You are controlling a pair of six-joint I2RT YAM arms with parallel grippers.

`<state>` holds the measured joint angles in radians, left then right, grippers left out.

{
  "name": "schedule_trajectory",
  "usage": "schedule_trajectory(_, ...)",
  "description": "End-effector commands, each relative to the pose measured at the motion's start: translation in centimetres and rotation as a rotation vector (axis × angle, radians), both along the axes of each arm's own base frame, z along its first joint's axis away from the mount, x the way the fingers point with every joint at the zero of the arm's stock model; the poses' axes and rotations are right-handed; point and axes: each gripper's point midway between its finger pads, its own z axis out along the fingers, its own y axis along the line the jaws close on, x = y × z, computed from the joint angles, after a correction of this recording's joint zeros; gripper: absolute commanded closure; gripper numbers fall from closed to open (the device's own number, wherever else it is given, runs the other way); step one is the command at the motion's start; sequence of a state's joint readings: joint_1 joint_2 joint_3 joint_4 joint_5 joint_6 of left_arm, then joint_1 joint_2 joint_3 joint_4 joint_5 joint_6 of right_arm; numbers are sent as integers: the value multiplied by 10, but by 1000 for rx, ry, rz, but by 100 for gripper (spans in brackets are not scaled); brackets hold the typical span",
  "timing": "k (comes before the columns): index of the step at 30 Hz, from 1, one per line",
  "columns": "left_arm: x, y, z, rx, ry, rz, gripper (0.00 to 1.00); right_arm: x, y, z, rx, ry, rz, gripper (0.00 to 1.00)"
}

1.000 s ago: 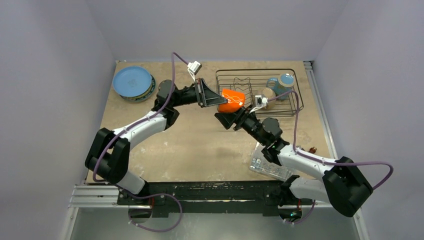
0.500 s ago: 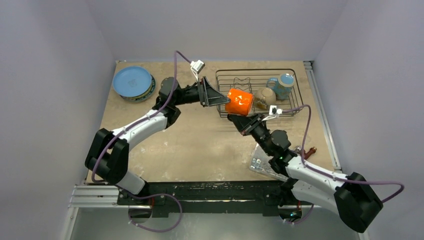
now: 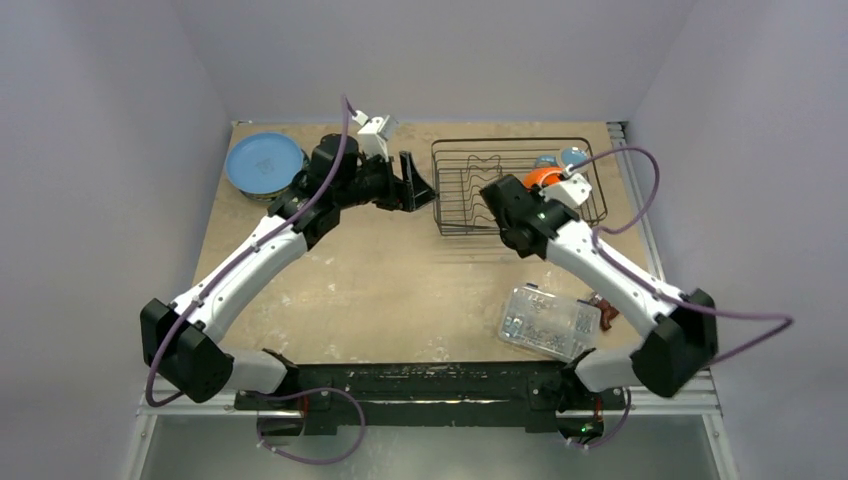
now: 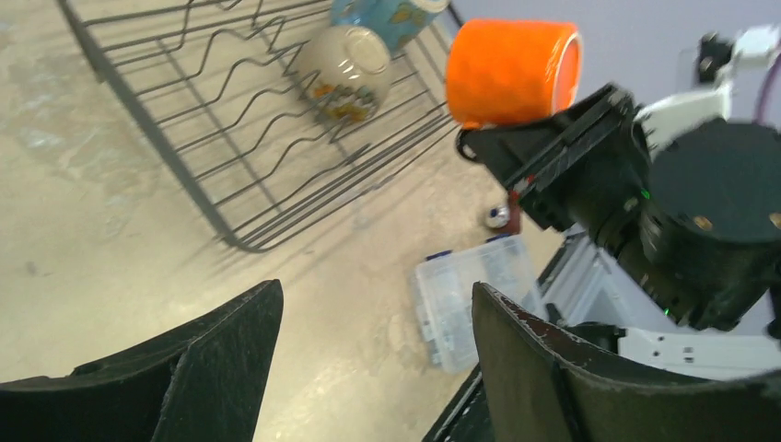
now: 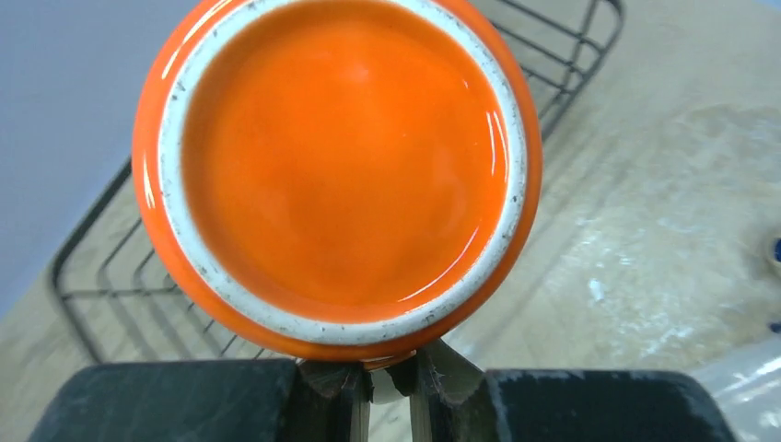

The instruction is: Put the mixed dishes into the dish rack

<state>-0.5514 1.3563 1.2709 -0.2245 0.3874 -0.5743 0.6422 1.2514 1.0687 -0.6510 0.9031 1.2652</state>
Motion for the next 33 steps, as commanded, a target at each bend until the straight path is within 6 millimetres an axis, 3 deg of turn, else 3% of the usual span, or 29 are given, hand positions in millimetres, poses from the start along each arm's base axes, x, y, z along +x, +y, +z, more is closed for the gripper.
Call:
schedule_trajectory(1,2,20,-25,159,9,55,26,-25,-71,0,-296,181,-348,100)
schedule_trajectory(6,3,21,-30,185,14,52,26,0,-66,-11,-232,241,-348,100)
schedule_trajectory(9,2,18,-30,181,21,41,26,16,-74,-11,-193,225,-339,100)
schedule_trajectory(13,1,16,-30,173,30,26,26,33,-90,-25,-145,266,-342,100)
schedule_trajectory(20,-1,12,-32,165,47,6,26,58,-93,-24,-172,266,-320,100)
schedule_trajectory(29,-2,9,-33,157,56,-8,26,68,-86,-51,36,283,-400,100)
schedule_trajectory(33,-2,10,-33,158,54,-4,26,64,-95,-64,50,319,-498,100)
